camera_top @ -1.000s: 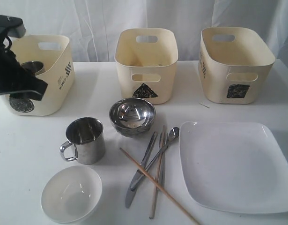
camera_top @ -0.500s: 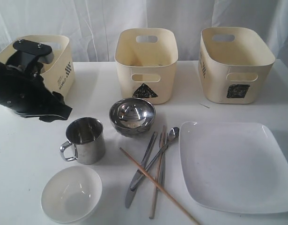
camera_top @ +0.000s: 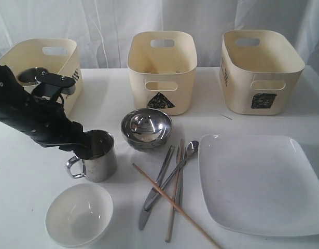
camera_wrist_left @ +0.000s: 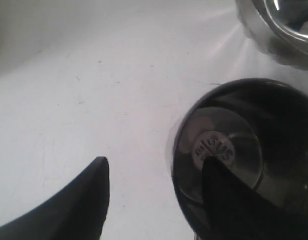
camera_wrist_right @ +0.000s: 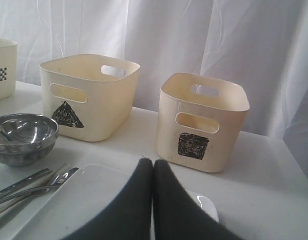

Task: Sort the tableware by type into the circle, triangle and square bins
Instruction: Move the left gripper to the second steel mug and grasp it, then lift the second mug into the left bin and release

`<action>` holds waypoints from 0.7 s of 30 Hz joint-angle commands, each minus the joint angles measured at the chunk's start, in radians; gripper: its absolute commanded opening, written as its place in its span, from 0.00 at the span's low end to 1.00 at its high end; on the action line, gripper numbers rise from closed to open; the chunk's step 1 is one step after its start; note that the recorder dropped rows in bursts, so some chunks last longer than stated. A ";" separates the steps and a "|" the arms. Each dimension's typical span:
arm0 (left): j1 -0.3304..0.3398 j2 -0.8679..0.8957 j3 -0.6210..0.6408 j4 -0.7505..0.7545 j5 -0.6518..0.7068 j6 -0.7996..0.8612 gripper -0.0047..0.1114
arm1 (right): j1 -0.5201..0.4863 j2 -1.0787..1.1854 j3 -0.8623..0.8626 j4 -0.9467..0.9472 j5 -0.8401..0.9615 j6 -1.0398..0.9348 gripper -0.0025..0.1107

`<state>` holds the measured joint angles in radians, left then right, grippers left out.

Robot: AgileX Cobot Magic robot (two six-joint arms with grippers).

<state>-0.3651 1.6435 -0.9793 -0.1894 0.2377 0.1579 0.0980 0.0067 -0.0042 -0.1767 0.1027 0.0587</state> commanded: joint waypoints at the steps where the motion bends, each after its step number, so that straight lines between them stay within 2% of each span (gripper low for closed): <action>1: -0.006 0.069 0.007 -0.015 -0.088 0.000 0.51 | 0.001 -0.007 0.004 0.000 0.007 0.004 0.02; 2: -0.006 0.075 0.007 -0.015 -0.105 0.000 0.47 | 0.001 -0.007 0.004 0.000 0.007 0.004 0.02; 4: -0.006 0.083 0.007 -0.015 -0.134 0.000 0.32 | 0.001 -0.007 0.004 0.000 0.007 0.004 0.02; 5: -0.006 0.077 0.002 -0.013 -0.134 0.000 0.22 | 0.001 -0.007 0.004 0.000 0.007 0.004 0.02; 6: -0.006 0.047 -0.016 0.013 -0.101 0.012 0.04 | 0.001 -0.007 0.004 0.000 0.007 0.004 0.02; 8: -0.006 -0.035 -0.064 0.047 -0.014 0.022 0.04 | 0.001 -0.007 0.004 0.000 0.007 0.004 0.02; 10: 0.018 -0.148 -0.133 0.144 0.070 0.022 0.04 | 0.001 -0.007 0.004 0.000 0.007 0.004 0.02; 12: 0.088 -0.237 -0.217 0.247 0.071 -0.044 0.04 | 0.001 -0.007 0.004 0.000 0.007 0.004 0.02; 13: 0.154 -0.244 -0.282 0.268 0.071 -0.082 0.04 | 0.001 -0.007 0.004 0.000 0.007 0.004 0.02; 15: 0.263 -0.208 -0.391 0.266 0.066 -0.132 0.04 | 0.001 -0.007 0.004 0.000 0.007 0.004 0.02; 16: 0.292 -0.183 -0.424 0.262 0.061 -0.140 0.04 | 0.001 -0.007 0.004 0.000 0.007 0.004 0.02; 19: 0.340 -0.092 -0.501 0.248 0.020 -0.140 0.04 | 0.001 -0.007 0.004 0.000 0.007 0.004 0.02; 21: 0.346 -0.025 -0.539 0.242 -0.013 -0.140 0.04 | 0.001 -0.007 0.004 0.000 0.007 0.004 0.02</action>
<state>-0.0340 1.5358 -1.4697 0.0721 0.2600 0.0335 0.0980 0.0067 -0.0042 -0.1767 0.1027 0.0587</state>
